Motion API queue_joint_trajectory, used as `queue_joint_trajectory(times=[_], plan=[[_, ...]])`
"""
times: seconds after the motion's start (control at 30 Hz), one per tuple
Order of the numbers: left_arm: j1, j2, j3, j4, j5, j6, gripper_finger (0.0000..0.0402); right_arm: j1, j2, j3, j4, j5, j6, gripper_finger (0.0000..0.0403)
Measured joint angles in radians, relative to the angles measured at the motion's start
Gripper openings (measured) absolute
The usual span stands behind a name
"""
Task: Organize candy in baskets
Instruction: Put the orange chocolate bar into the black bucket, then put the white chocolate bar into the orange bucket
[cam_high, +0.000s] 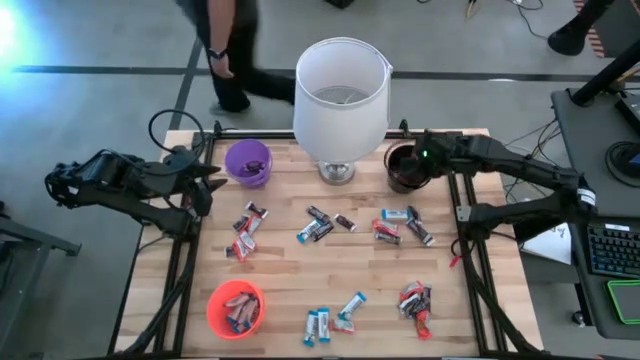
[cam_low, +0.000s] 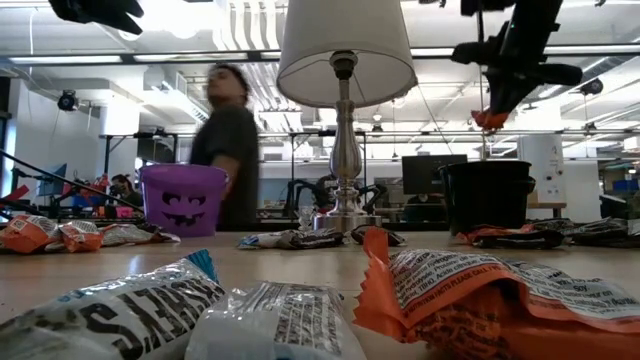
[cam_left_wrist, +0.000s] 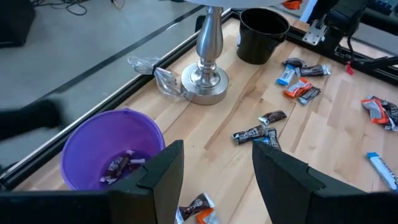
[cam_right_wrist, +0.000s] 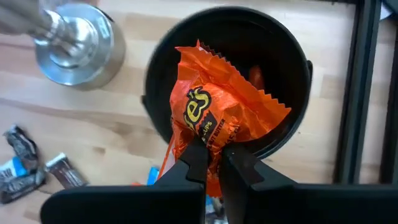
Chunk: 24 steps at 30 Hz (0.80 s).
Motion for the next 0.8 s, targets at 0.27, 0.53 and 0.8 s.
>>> queue_joint_trajectory(times=[0.27, 0.53, 0.8], plan=[[0.000, -0.014, 0.000, 0.001, -0.001, 0.001, 0.0173, -0.207, 0.034, -0.007, 0.011, -0.112, -0.206, 0.0030], [0.000, -0.015, 0.000, 0.002, -0.001, 0.002, 0.0173, -0.239, 0.075, -0.006, 0.049, -0.134, -0.270, 0.0089], [0.000, -0.015, 0.000, 0.016, 0.017, -0.024, 0.0175, -0.238, 0.073, -0.006, 0.063, -0.150, -0.271, 0.0136]])
